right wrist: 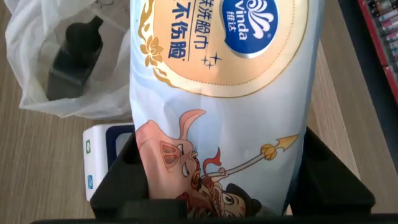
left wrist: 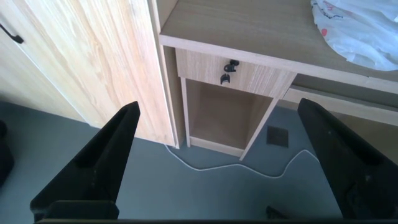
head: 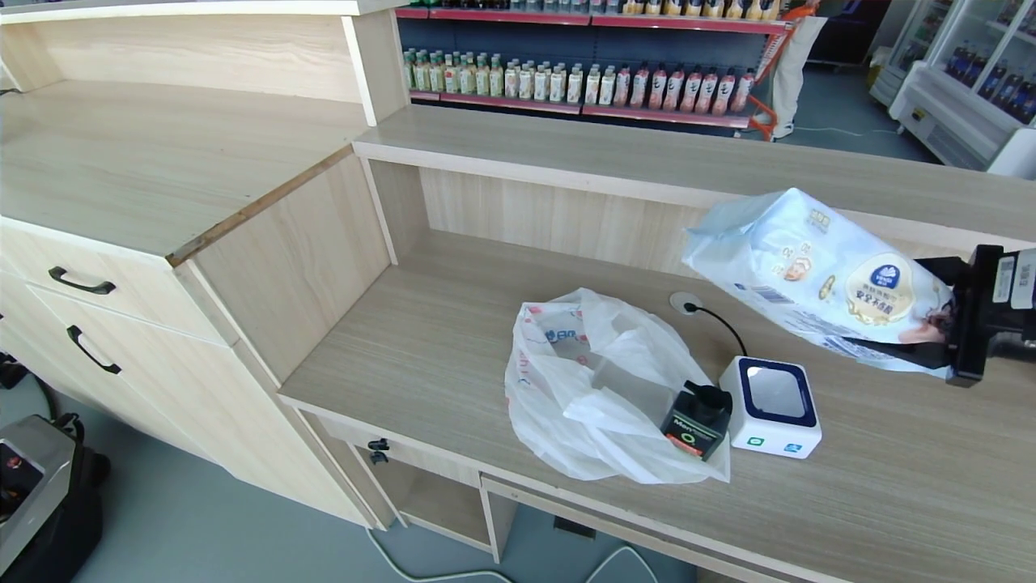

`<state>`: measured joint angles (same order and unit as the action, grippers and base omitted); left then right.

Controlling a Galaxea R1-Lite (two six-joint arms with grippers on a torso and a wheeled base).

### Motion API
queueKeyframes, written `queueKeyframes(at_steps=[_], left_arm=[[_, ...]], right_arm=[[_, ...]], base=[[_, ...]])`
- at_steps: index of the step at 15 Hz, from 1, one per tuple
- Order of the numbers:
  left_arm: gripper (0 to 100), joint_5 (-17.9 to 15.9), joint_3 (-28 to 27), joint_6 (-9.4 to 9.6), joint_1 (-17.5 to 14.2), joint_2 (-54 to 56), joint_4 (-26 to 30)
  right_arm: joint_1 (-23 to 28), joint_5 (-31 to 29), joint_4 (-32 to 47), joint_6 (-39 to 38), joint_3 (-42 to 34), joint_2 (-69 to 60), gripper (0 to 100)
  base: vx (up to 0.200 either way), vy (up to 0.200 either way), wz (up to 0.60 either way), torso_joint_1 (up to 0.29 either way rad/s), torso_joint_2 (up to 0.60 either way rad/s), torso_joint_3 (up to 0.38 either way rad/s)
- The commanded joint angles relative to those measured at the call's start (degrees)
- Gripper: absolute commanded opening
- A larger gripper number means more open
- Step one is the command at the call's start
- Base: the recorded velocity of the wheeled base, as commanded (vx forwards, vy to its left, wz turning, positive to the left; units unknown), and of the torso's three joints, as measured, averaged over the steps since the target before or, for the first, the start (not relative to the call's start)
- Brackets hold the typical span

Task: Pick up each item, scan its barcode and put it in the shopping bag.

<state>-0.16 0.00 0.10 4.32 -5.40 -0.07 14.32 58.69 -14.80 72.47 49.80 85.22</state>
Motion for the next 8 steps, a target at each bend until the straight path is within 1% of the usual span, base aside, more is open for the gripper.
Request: queueKeyframes(at_steps=[1, 2, 3, 4, 5, 6, 7, 8], left_arm=[[100, 0.0, 0.0, -0.01, 0.0, 0.0, 0.0], [100, 0.1, 0.0, 0.08, 0.0, 0.0, 0.0], [100, 0.0, 0.0, -0.01, 0.0, 0.0, 0.0], [100, 0.0, 0.0, -0.01, 0.0, 0.0, 0.0], [100, 0.1, 0.0, -0.01, 0.0, 0.0, 0.0], [100, 0.0, 0.0, -0.01, 0.0, 0.0, 0.0], [100, 0.0, 0.0, -0.01, 0.0, 0.0, 0.0], [100, 0.0, 0.0, -0.01, 0.0, 0.0, 0.0]], right_arm=[[-4.7, -0.1, 1.0, -6.2, 2.9, -4.5, 0], [-5.1, -0.3, 2.7, -12.4, 3.4, -6.1, 0], [-6.1, -3.1, 5.9, -22.6, 3.6, -9.9, 0], [-9.0, -9.6, 7.8, -33.4, 3.6, -14.6, 0], [-11.1, -15.7, 8.4, -40.2, 3.0, -17.9, 0], [-14.2, -23.2, 11.0, -44.1, 3.0, -20.5, 0], [-18.8, -31.2, 16.6, -45.3, 3.0, -22.8, 0], [-22.3, -38.1, 19.1, -45.9, 3.0, -23.4, 0]], base=[[0.000, 0.000, 0.00, 0.000, 0.00, 0.000], [0.000, 0.000, 0.00, 0.000, 0.00, 0.000], [0.000, 0.000, 0.00, 0.000, 0.00, 0.000], [0.000, 0.000, 0.00, 0.000, 0.00, 0.000], [0.000, 0.000, 0.00, 0.000, 0.00, 0.000], [0.000, 0.000, 0.00, 0.000, 0.00, 0.000], [0.000, 0.000, 0.00, 0.000, 0.00, 0.000], [0.000, 0.000, 0.00, 0.000, 0.00, 0.000]])
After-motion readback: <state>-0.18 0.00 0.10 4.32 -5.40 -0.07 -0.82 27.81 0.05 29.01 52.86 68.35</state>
